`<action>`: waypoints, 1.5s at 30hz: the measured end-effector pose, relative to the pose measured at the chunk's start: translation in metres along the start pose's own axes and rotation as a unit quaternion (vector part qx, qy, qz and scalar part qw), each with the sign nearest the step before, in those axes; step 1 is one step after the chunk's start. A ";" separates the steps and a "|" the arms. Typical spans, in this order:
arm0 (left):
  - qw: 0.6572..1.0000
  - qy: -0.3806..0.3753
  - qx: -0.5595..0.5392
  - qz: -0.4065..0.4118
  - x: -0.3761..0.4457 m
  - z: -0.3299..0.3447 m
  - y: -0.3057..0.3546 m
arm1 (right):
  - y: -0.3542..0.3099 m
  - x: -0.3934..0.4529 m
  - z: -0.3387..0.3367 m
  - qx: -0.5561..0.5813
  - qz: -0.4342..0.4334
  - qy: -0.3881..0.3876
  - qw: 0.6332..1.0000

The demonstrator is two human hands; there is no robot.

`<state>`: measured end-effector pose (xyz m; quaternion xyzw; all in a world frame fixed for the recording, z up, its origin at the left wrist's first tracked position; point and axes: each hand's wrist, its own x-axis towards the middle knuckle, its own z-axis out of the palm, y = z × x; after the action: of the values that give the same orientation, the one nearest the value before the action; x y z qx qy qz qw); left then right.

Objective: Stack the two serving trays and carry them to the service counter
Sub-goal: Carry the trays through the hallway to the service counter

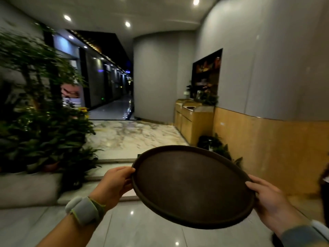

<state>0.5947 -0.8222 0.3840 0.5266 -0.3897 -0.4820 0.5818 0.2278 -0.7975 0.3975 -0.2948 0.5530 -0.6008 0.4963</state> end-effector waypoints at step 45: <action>0.992 0.095 -0.082 0.023 0.949 0.106 0.051 | -0.087 0.881 0.506 0.038 -0.065 -0.091 0.993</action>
<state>0.7208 -1.7701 0.3984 0.5118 -0.3037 -0.4465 0.6681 0.3672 -1.8076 0.4175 -0.3648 0.4616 -0.6233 0.5151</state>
